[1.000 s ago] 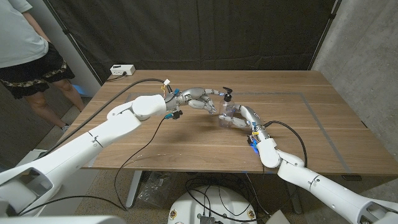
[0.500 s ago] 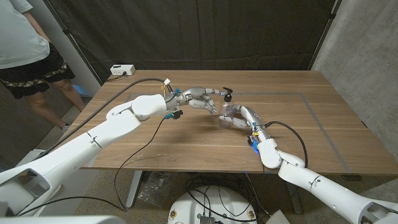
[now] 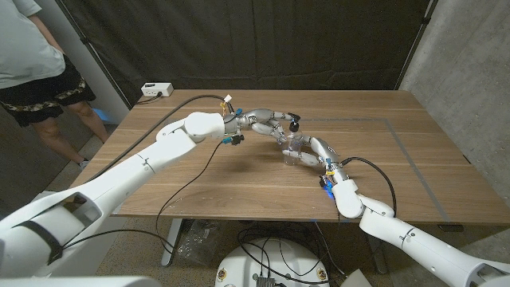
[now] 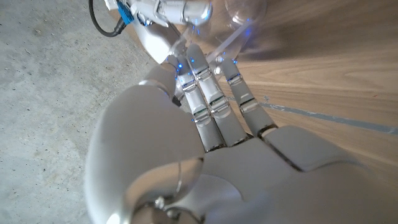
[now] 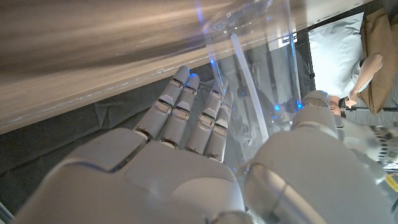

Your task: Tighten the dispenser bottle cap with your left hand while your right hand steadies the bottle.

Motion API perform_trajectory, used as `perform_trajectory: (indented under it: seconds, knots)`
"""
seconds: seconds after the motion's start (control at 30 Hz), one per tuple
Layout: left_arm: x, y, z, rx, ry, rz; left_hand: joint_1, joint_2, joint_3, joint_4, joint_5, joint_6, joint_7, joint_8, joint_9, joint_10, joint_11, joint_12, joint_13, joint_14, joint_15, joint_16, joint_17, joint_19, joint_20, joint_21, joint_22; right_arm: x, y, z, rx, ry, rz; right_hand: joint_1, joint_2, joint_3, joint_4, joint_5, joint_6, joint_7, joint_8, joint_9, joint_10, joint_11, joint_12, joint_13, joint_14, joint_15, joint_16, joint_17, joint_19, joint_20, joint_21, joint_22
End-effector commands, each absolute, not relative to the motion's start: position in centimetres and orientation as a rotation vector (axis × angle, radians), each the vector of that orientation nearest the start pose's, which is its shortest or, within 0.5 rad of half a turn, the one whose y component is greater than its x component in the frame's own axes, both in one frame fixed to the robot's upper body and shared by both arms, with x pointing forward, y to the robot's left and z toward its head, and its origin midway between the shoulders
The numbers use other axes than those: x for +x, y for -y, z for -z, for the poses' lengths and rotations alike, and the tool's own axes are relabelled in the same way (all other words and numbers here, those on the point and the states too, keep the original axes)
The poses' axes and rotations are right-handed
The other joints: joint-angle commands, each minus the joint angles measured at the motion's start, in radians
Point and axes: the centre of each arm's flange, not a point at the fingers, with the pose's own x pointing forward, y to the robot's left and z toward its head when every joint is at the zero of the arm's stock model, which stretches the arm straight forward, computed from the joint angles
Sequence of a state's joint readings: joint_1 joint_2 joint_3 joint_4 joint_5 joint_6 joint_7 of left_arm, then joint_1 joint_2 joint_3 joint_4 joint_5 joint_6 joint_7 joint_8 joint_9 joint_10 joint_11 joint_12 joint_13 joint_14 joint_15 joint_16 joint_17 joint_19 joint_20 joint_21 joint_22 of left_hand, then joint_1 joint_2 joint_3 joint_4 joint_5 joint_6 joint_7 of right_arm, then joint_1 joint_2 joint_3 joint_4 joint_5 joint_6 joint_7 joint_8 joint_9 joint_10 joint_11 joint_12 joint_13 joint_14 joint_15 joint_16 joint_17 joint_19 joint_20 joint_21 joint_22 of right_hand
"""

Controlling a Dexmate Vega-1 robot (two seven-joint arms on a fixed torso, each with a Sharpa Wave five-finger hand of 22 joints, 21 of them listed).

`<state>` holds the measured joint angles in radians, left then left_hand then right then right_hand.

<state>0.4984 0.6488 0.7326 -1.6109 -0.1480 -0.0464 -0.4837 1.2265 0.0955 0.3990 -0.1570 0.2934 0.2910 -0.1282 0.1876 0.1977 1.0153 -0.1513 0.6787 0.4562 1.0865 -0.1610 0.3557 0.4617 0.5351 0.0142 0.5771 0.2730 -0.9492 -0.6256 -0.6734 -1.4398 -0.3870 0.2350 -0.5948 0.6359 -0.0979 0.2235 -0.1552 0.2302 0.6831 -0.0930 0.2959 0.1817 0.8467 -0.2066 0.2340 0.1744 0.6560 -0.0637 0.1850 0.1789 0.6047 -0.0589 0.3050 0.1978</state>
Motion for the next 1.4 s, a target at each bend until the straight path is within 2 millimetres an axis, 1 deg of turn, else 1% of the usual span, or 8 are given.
perform_trajectory:
  seconds: [0.03, 0.37, 0.6, 0.8, 1.0, 1.1, 1.17, 1.4]
  knots:
    - [63.7, -10.7, -9.0, 0.99, 0.529, 0.86, 0.011, 0.007, 0.004, 0.005, 0.005, 0.001, 0.006, 0.005, 0.003, 0.002, -0.006, 0.028, 0.103, 0.005, 0.0, -0.001, 0.008, -0.007, 0.002, 0.009, 0.001, 59.6, 20.0, 12.6, -0.917, 0.83, 0.04, 0.145, 0.148, 0.022, 0.02, -0.002, 0.135, -0.13, 0.001, 0.003, 0.01, -0.003, 0.006, 0.005, 0.005, -0.039, 0.0, 0.005, 0.005, -0.017, 0.001, 0.002]
    - [58.6, -14.1, -5.7, 0.92, 0.543, 0.798, 0.009, 0.004, 0.006, 0.006, 0.008, 0.012, 0.005, 0.009, 0.003, 0.0, -0.009, 0.032, 0.101, 0.007, 0.001, -0.006, 0.012, -0.008, 0.004, 0.021, 0.002, 60.5, 20.0, 12.3, -0.917, 0.827, 0.027, 0.146, 0.149, 0.023, 0.02, -0.003, 0.136, -0.13, -0.002, 0.003, 0.011, -0.003, 0.004, 0.005, 0.005, -0.041, -0.001, 0.005, 0.004, -0.017, 0.001, 0.002]
    - [56.1, -15.4, -4.6, 0.861, 0.582, 0.727, 0.011, 0.002, 0.01, 0.004, 0.011, 0.012, 0.004, 0.008, 0.003, 0.0, -0.006, 0.033, 0.096, 0.012, 0.001, -0.007, 0.015, -0.007, 0.003, 0.03, 0.003, 60.8, 19.9, 12.1, -0.924, 0.829, 0.019, 0.146, 0.149, 0.023, 0.02, -0.004, 0.136, -0.13, -0.004, 0.003, 0.011, -0.004, 0.003, 0.005, 0.005, -0.04, -0.001, 0.005, 0.004, -0.017, 0.001, 0.002]
    - [55.2, -15.2, -3.8, 0.83, 0.608, 0.694, 0.013, -0.001, 0.01, 0.001, 0.012, 0.004, -0.002, 0.005, 0.003, 0.002, -0.008, 0.039, 0.099, 0.015, 0.0, -0.006, 0.021, -0.006, 0.001, 0.037, 0.003, 60.8, 19.6, 12.1, -0.921, 0.833, 0.013, 0.147, 0.149, 0.023, 0.02, -0.005, 0.135, -0.13, -0.007, 0.003, 0.011, -0.003, 0.001, 0.005, 0.005, -0.04, -0.001, 0.005, 0.004, -0.018, 0.001, 0.002]
    - [54.9, -14.6, -2.5, 0.768, 0.608, 0.685, 0.021, -0.004, 0.012, -0.003, 0.014, -0.014, -0.001, -0.001, 0.003, -0.005, 0.0, 0.041, 0.101, 0.022, 0.001, -0.001, 0.03, -0.005, 0.003, 0.047, 0.004, 60.8, 19.5, 12.2, -0.919, 0.824, 0.021, 0.183, 0.159, 0.038, 0.004, -0.003, 0.137, -0.131, -0.015, 0.003, 0.011, -0.005, -0.004, 0.005, 0.005, -0.043, -0.003, 0.003, 0.002, -0.021, 0.0, 0.002]
    - [54.9, -14.2, -1.7, 0.737, 0.595, 0.684, 0.024, -0.005, 0.011, -0.004, 0.014, -0.018, 0.001, -0.002, 0.003, -0.004, 0.005, 0.041, 0.097, 0.025, 0.001, 0.002, 0.035, -0.001, 0.004, 0.053, 0.005, 60.8, 19.4, 12.2, -0.905, 0.817, 0.031, 0.231, 0.204, 0.069, -0.004, -0.005, 0.136, -0.132, -0.026, 0.004, 0.008, -0.007, -0.011, 0.006, 0.001, -0.051, -0.003, 0.005, -0.011, -0.031, -0.004, 0.004]
    - [55.0, -14.0, -1.2, 0.725, 0.587, 0.676, 0.024, -0.006, 0.011, -0.003, 0.014, -0.019, 0.002, -0.001, 0.003, 0.0, 0.005, 0.042, 0.095, 0.028, 0.002, 0.003, 0.038, 0.001, 0.005, 0.057, 0.005, 60.8, 19.3, 12.3, -0.903, 0.811, 0.031, 0.258, 0.219, 0.084, -0.012, -0.007, 0.141, -0.132, -0.03, 0.005, 0.008, -0.007, -0.013, 0.006, 0.002, -0.052, -0.003, 0.004, -0.01, -0.033, -0.002, 0.005]
    - [54.2, -14.5, -0.6, 0.685, 0.595, 0.648, 0.021, -0.006, 0.011, 0.001, 0.015, -0.013, 0.006, 0.003, 0.002, -0.001, 0.006, 0.044, 0.092, 0.033, 0.006, 0.005, 0.045, 0.008, 0.006, 0.07, 0.006, 61.0, 18.9, 12.5, -0.919, 0.795, 0.019, 0.267, 0.235, 0.093, -0.006, -0.013, 0.14, -0.132, -0.035, 0.006, 0.006, -0.009, -0.017, 0.006, -0.003, -0.055, -0.003, 0.006, -0.013, -0.034, -0.002, 0.007]
